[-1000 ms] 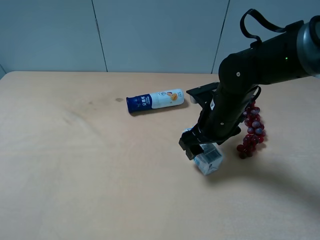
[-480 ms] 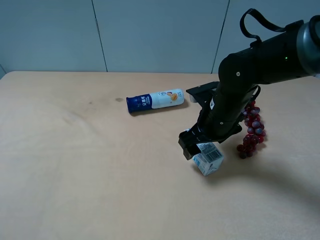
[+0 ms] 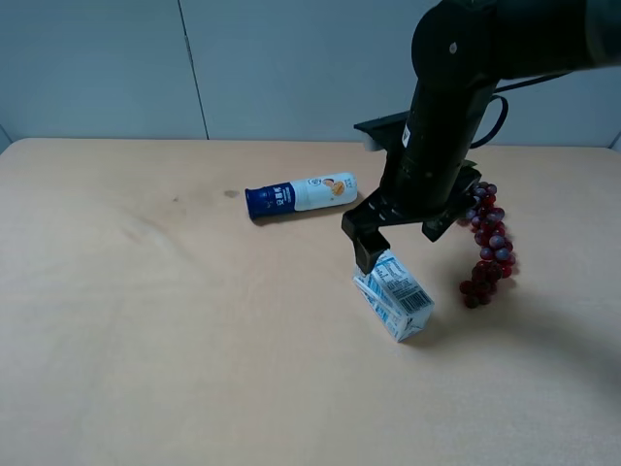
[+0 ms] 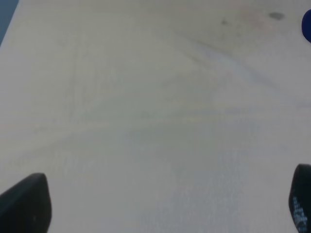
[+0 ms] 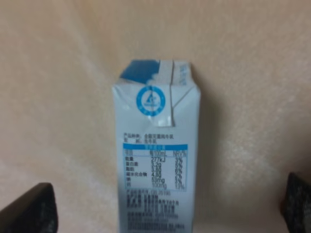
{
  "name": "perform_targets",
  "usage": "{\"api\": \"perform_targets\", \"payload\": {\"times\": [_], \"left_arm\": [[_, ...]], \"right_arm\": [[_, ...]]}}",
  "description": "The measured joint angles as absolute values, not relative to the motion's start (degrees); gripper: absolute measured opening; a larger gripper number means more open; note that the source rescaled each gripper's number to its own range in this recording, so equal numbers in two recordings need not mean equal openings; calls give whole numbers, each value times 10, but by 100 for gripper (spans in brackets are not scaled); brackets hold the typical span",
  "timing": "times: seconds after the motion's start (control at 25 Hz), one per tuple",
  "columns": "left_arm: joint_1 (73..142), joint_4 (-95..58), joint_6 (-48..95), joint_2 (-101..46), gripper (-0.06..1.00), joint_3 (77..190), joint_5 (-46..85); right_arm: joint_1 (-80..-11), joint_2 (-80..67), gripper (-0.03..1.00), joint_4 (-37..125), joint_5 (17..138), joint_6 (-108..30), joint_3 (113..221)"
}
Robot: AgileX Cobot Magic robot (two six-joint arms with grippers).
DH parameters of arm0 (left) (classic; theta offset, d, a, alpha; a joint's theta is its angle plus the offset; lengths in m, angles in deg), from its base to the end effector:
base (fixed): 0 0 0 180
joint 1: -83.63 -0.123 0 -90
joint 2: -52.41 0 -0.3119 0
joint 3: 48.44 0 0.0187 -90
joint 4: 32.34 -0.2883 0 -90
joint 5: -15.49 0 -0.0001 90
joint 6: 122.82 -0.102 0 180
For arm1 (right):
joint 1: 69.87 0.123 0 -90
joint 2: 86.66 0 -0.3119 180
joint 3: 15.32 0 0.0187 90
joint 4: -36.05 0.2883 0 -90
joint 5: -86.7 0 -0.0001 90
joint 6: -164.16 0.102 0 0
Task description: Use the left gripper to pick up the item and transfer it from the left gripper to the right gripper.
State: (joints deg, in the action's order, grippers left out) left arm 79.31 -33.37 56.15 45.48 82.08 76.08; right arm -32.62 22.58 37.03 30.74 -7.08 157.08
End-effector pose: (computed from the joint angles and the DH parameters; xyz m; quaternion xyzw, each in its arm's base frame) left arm 0.0109 0.0024 0.2893 -0.0248 0.8522 0.0334 0.5215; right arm 0.3025 0.2319 0.2028 -0.2414 0.9684 0.0313 0.0549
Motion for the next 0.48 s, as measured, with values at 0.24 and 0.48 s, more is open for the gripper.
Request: {"api": "perform_targets", "payload": {"times": [0.24, 0.48], "left_arm": [[793, -334, 562, 455, 97, 821, 761], [793, -333, 562, 455, 97, 821, 760]], "right_arm": [[-326, 167, 100, 370, 268, -71, 1612], [-326, 72, 100, 370, 227, -71, 1612]]}}
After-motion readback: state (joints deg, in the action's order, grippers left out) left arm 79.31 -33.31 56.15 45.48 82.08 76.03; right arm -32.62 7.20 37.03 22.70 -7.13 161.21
